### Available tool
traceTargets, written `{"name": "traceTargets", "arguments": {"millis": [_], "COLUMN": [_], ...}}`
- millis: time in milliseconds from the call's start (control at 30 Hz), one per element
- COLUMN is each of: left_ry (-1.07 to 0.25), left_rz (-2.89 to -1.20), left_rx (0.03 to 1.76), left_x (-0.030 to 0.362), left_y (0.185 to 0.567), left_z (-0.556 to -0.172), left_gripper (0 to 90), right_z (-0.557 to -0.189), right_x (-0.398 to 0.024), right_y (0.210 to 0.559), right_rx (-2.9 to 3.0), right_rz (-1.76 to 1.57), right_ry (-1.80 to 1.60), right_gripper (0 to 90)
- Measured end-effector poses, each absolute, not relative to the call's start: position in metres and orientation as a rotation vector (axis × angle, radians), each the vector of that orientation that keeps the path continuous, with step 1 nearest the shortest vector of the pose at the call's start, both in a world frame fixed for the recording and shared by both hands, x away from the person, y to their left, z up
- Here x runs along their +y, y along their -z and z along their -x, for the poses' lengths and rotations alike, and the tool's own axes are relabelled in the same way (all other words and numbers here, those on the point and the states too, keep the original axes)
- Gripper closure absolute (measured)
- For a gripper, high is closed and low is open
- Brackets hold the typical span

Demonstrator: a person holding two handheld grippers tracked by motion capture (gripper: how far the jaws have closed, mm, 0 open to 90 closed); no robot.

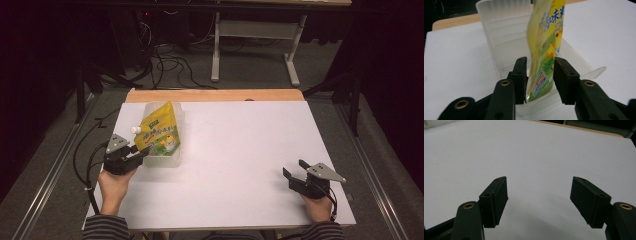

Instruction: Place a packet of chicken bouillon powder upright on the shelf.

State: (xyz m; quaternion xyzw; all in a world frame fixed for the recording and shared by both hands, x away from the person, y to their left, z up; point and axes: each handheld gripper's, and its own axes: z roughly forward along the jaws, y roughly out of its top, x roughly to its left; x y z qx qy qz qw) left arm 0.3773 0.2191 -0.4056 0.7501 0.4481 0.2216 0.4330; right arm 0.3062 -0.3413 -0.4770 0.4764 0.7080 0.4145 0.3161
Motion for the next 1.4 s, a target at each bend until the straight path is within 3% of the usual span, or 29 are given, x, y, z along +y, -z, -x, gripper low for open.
{"name": "traceTargets", "arguments": {"millis": [700, 1400], "left_ry": [-0.657, -0.607], "left_rz": [-1.772, -1.712], "left_rx": [1.215, 1.183], "left_x": [0.217, 0.208], "left_y": [0.405, 0.414], "left_z": [-0.343, -0.319], "left_gripper": [38.6, 35.7], "right_z": [-0.307, -0.307], "right_x": [-0.341, -0.339], "right_y": [0.477, 0.477], "right_rx": [1.864, 1.871], "right_rz": [-1.252, -1.257], "right_ry": [-1.085, -1.071], "right_gripper": [30.8, 30.7]}}
